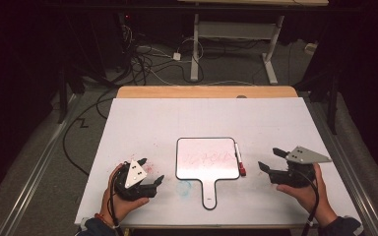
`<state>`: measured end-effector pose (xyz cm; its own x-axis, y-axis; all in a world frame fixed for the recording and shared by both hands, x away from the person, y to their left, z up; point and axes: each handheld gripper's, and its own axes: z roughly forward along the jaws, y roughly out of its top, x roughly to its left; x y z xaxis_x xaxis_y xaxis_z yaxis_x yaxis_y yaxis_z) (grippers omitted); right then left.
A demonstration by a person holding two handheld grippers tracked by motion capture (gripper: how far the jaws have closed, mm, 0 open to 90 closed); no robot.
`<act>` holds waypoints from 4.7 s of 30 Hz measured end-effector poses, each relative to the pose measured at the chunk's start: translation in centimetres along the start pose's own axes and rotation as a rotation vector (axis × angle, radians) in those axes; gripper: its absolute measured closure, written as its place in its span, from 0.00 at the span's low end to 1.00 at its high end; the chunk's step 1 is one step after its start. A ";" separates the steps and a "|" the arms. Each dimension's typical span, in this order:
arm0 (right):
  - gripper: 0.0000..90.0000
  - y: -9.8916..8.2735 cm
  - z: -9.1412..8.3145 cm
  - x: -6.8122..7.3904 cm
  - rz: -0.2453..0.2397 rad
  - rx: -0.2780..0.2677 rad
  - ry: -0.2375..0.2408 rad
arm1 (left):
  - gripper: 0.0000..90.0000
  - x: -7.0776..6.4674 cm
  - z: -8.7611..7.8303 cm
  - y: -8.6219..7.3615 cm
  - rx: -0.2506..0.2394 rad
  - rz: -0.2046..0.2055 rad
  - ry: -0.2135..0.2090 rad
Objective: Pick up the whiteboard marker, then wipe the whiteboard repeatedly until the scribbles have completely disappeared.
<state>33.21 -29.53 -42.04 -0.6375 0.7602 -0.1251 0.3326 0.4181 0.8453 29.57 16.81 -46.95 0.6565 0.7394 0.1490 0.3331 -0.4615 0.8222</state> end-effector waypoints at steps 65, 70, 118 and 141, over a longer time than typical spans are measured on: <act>0.90 8.3 6.3 6.3 0.078 -0.138 0.345 | 0.54 -5.7 8.6 11.0 -0.141 -0.096 -0.401; 0.90 8.1 5.8 6.6 0.066 -0.156 0.341 | 0.70 -6.3 9.2 11.3 -0.139 -0.075 -0.412; 0.34 -2.2 0.0 2.6 -0.171 -0.008 -0.035 | 0.87 -0.6 10.1 6.7 -0.074 -0.014 -0.207; 0.32 -2.6 0.7 2.6 -0.192 0.048 -0.038 | 0.88 0.2 9.9 6.5 -0.039 0.016 -0.141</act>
<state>31.21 -28.28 -44.94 -0.6664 0.6818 -0.3018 0.2405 0.5796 0.7786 38.62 9.09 -47.00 0.7514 0.6543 0.0857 0.2971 -0.4514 0.8414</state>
